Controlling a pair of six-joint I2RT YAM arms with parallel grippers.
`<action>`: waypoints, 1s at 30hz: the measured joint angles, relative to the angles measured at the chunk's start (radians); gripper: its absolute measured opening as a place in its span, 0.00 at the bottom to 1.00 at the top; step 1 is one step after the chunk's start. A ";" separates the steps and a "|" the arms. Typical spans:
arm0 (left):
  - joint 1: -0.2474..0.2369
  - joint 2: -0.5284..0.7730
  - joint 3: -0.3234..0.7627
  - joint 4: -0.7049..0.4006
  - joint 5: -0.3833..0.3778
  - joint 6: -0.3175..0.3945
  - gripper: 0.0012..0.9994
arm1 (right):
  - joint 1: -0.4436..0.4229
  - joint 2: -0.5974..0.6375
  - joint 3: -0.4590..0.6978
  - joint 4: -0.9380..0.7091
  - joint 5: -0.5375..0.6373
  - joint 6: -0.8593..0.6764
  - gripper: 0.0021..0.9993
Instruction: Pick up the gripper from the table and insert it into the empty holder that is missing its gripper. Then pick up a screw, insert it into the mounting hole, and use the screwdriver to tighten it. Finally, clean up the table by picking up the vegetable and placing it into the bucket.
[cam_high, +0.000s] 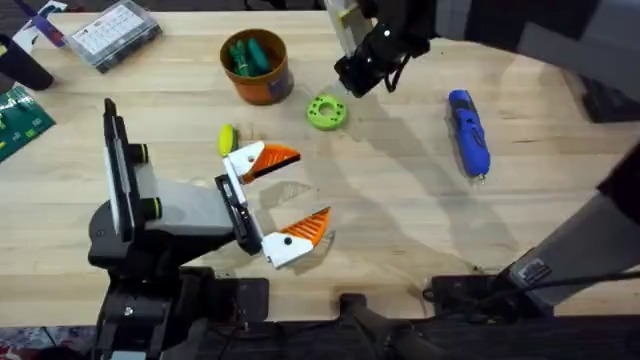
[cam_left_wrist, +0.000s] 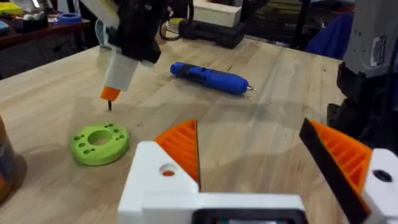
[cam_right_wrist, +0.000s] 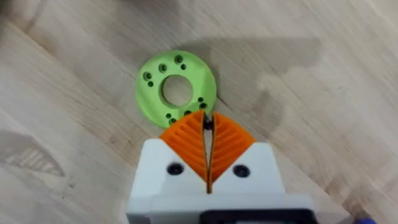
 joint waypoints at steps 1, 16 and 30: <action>0.000 0.000 0.000 0.000 0.000 0.000 0.99 | 0.000 -0.010 0.000 -0.003 0.000 0.000 0.01; 0.000 0.000 0.000 0.000 0.000 0.000 0.99 | 0.061 -0.218 0.000 -0.096 0.000 0.000 0.00; 0.000 0.000 0.000 0.000 0.000 0.000 0.99 | 0.070 -0.377 0.000 -0.209 -0.004 0.000 0.00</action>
